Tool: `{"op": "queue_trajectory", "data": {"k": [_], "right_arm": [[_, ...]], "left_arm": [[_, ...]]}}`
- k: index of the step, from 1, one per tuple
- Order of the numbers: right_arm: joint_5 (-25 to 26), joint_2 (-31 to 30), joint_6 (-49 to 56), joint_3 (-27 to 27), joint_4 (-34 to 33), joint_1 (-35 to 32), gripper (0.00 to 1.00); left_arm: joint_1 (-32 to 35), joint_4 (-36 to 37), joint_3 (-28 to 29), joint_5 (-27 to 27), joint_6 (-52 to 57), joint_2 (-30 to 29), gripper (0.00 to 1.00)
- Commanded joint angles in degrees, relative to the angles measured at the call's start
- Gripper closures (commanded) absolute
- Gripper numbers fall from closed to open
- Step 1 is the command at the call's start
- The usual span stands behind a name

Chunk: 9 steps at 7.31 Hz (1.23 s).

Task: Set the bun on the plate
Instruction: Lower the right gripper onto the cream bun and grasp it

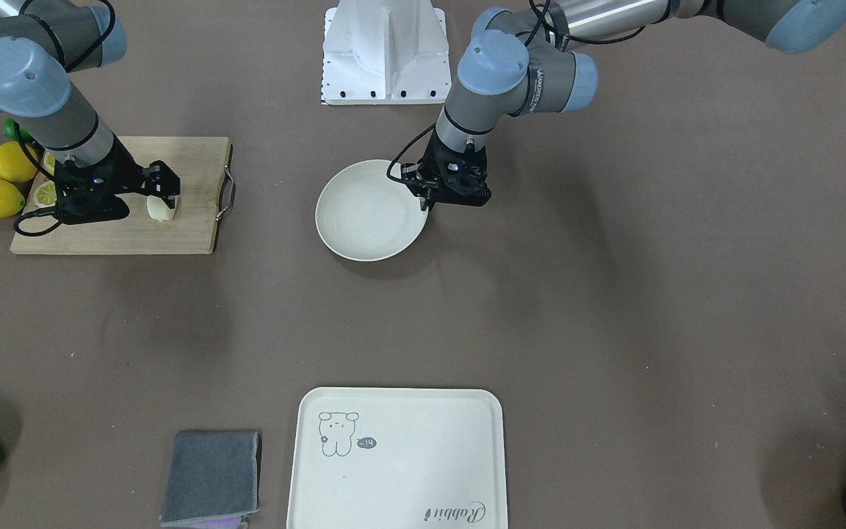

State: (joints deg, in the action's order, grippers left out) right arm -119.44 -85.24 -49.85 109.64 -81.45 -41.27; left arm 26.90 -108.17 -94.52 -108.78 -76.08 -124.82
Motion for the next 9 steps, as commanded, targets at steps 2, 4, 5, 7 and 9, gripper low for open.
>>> {"op": "queue_trajectory", "data": {"k": [2,4,5,7,9], "right_arm": [[0.17,0.07,-2.78,-0.91,0.15,2.33,0.01],[-0.35,0.07,-2.88,-0.92,0.15,2.6,0.21],[-0.35,0.07,-2.79,-1.09,0.15,2.78,0.38],[-0.53,-0.02,-2.79,-1.0,0.15,2.78,0.64],[-0.79,0.16,-2.88,-0.22,-0.02,2.78,0.76]], "left_arm": [[0.78,0.42,-0.05,-0.2,-0.03,0.28,0.92],[0.87,0.25,-0.14,-0.29,-0.12,0.37,0.31],[0.87,0.24,-0.23,-0.21,-0.12,0.37,0.13],[0.87,0.24,-0.49,-0.12,-0.12,0.37,0.06],[1.04,0.24,-0.58,-0.03,-0.12,0.37,0.06]]}}
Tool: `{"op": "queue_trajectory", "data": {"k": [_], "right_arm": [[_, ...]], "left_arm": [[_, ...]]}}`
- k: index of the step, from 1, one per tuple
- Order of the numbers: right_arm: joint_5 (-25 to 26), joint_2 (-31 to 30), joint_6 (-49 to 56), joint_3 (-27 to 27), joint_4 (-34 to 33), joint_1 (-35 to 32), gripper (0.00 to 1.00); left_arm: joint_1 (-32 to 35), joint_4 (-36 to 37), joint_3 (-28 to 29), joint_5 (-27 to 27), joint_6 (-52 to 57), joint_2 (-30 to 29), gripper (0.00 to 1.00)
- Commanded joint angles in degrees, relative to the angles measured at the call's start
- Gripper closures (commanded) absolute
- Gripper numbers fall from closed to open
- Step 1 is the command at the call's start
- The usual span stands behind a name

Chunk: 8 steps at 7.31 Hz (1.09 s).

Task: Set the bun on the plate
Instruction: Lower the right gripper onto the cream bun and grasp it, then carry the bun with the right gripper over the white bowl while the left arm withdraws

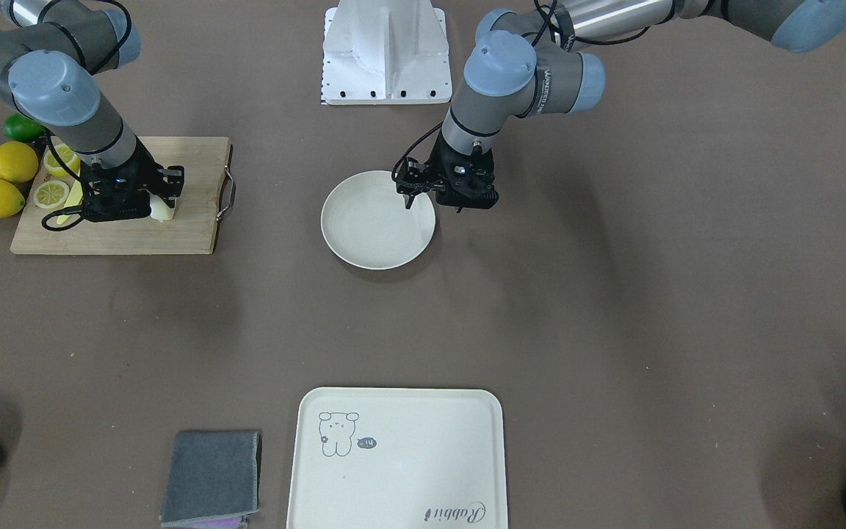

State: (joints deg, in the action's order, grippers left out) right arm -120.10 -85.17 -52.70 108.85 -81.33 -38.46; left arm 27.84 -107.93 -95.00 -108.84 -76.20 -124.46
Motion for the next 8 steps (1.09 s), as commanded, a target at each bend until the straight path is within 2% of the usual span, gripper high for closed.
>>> {"op": "queue_trajectory", "data": {"k": [1,2,4,6,8], "right_arm": [[-0.14,1.32,-0.03,1.1,-0.4,-0.03,0.75],[0.21,4.72,-0.12,1.54,-0.84,-0.12,0.72],[1.53,13.85,-1.52,-0.38,-2.93,0.23,0.71],[5.03,25.27,-5.62,-7.21,-3.39,3.73,0.71],[8.11,32.06,-8.36,-12.41,-3.48,7.33,0.69]], "left_arm": [[0.11,0.0,-0.18,0.04,-0.09,0.0,0.06],[0.2,0.17,-2.53,0.04,-1.13,1.22,0.06],[3.0,0.26,-12.61,-0.49,-0.62,12.59,0.08],[6.6,0.0,-14.86,-1.1,4.09,19.22,0.08],[13.18,-0.26,-15.99,-5.39,13.67,25.29,0.06]]}}
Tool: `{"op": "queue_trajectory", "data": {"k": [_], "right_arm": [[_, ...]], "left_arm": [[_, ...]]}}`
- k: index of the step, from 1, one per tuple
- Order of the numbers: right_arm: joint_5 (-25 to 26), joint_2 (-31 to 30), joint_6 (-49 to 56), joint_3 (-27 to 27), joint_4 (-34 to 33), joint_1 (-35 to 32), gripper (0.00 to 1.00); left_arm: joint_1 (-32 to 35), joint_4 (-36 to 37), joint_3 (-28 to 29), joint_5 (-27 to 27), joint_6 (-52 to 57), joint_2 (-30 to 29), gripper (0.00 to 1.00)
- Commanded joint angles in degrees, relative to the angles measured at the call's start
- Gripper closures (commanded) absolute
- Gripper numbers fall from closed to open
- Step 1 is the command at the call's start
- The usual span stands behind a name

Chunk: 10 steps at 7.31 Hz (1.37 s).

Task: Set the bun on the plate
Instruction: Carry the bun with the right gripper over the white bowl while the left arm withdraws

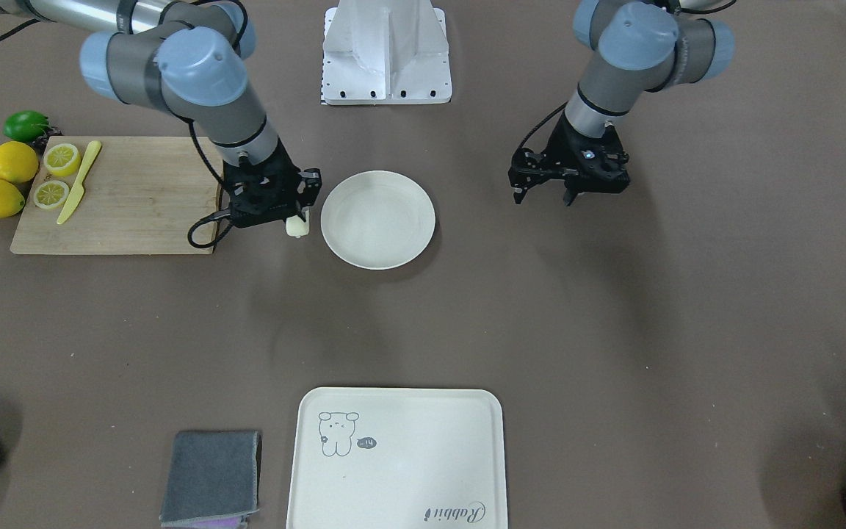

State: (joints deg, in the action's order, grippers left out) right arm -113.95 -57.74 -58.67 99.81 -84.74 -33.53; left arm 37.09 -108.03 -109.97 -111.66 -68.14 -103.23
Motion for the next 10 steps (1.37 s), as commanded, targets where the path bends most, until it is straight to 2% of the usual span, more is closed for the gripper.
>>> {"op": "queue_trajectory", "data": {"k": [1,2,4,7,9,10], "right_arm": [[2.94,8.05,-4.67,-6.44,0.01,3.63,0.69],[4.16,9.82,-4.78,-8.99,0.1,4.86,0.68],[5.32,9.67,-4.79,-9.28,0.28,6.63,0.65],[7.16,9.49,-5.57,-9.46,0.71,8.39,0.55],[7.77,9.4,-5.58,-9.89,0.72,8.39,0.44],[7.87,9.49,-5.58,-10.24,0.72,8.39,0.44]], "left_arm": [[5.52,-0.16,-1.38,-3.03,8.09,5.48,0.06],[5.97,-0.16,-1.39,-3.04,8.64,5.58,0.06],[6.06,-0.16,-2.52,-3.04,8.12,6.02,0.04],[6.06,-0.07,-3.67,-2.95,6.36,6.11,0.04],[6.06,-0.07,-3.76,-2.95,6.36,6.02,0.04],[6.06,-0.07,-3.58,-2.95,6.36,5.93,0.04]]}}
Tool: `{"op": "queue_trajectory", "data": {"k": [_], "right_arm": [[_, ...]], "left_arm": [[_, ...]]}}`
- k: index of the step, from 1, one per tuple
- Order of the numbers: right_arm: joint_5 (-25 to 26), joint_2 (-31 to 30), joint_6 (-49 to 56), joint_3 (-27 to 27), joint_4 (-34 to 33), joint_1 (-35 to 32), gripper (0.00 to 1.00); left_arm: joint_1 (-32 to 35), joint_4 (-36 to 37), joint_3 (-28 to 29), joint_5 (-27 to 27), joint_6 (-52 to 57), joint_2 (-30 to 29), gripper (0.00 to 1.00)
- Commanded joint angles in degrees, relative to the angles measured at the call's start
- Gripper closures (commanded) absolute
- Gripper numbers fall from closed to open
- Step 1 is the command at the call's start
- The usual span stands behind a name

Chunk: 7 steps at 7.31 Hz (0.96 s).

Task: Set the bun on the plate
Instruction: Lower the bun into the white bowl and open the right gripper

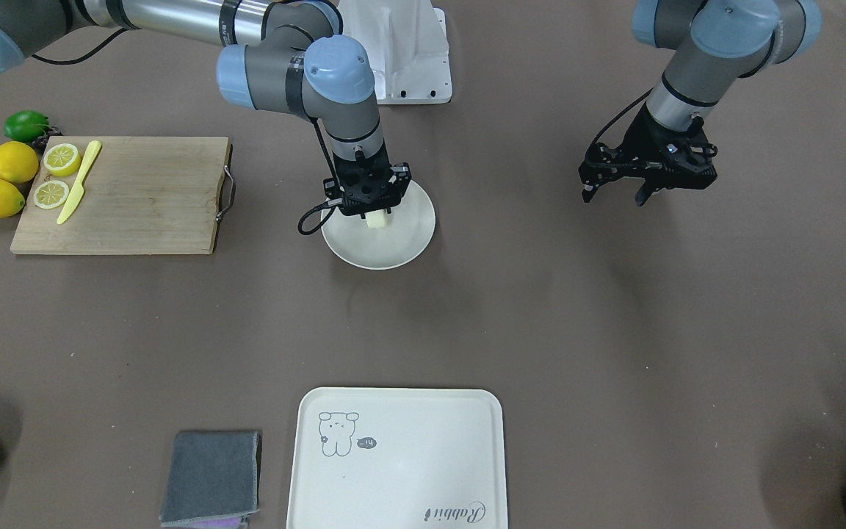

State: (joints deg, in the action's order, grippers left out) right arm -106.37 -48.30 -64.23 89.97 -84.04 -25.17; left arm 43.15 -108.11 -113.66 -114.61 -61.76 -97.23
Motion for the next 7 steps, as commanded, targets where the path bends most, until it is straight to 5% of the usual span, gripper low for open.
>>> {"op": "queue_trajectory", "data": {"k": [1,2,3,5,7], "right_arm": [[0.29,0.14,-0.01,-0.41,0.01,0.04,0.43],[0.29,0.31,0.07,-0.32,0.01,-0.05,0.33],[0.11,0.31,-0.01,0.9,-0.51,-1.01,0.0],[-6.35,-3.79,1.73,8.95,-7.15,-9.14,0.0],[-15.4,-17.2,15.03,17.84,-7.9,-21.43,0.0]], "left_arm": [[0.0,0.09,0.11,-0.09,-0.02,-0.32,0.04],[-0.09,0.09,0.2,0.0,-0.02,-0.59,0.04],[-0.09,0.09,0.11,-0.09,-0.02,-0.41,0.04],[3.57,0.35,-0.86,-1.22,1.98,1.51,0.04],[11.91,0.62,-0.25,-10.39,17.91,5.36,0.04]]}}
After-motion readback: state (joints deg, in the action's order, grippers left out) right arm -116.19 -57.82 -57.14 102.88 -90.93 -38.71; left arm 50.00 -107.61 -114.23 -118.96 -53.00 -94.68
